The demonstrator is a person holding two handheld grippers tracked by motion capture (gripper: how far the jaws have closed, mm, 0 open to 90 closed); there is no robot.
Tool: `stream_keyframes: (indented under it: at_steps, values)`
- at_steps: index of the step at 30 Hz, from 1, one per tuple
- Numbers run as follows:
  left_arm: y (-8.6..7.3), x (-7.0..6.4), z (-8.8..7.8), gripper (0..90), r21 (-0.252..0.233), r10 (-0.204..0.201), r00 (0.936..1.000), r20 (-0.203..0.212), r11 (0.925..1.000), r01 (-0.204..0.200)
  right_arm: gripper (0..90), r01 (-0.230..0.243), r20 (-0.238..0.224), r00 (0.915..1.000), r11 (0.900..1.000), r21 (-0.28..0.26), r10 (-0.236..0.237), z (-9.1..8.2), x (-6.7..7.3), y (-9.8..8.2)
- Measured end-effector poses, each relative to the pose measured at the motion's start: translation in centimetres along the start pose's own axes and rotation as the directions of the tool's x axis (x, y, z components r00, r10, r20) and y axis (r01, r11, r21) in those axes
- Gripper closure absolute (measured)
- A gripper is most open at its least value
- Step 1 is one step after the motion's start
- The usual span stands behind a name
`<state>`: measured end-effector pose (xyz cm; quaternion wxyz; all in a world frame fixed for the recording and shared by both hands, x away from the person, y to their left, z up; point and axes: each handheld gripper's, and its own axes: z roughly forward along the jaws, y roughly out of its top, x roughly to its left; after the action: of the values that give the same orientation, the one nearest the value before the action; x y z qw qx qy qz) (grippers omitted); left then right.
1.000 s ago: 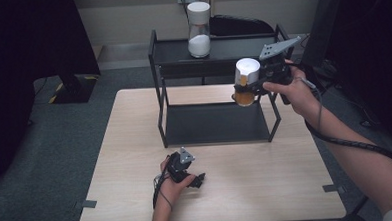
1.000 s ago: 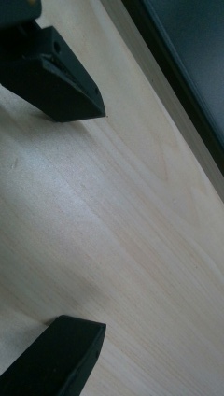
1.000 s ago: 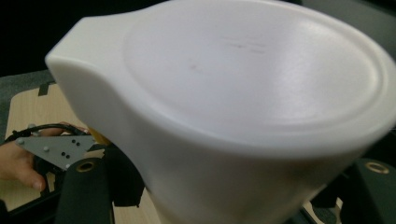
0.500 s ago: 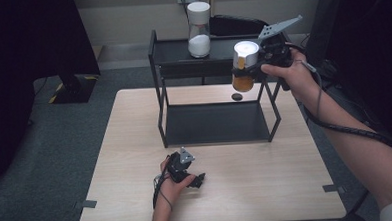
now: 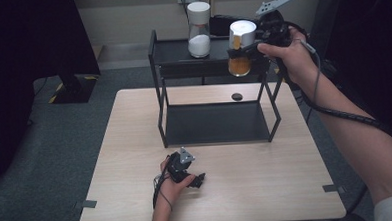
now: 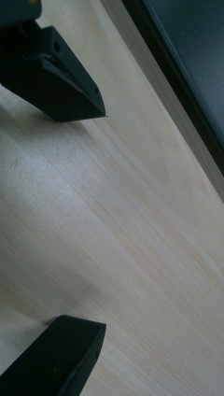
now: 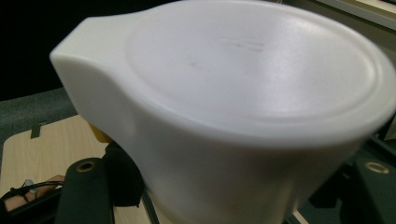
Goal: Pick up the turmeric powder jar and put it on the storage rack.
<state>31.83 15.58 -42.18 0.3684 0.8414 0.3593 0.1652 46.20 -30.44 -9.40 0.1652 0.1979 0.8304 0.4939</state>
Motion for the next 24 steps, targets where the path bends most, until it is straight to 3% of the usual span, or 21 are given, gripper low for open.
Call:
stream_keyframes:
  at_steps: [15, 24]
  values:
    - [0.0, 0.0, 0.0, 0.0, 0.0, -0.001, 1.0, 0.0, 1.0, 0.001, 30.5, -0.047, 0.043, 0.998, 0.999, -0.006, 0.047, 0.8, -1.2, 2.6]
    - [0.0, 0.0, 0.0, 0.0, 0.0, -0.001, 1.0, 0.001, 1.0, 0.001, 30.4, -0.075, 0.078, 0.9941, 0.997, -0.004, 0.075, 2.5, -2.1, 3.6]
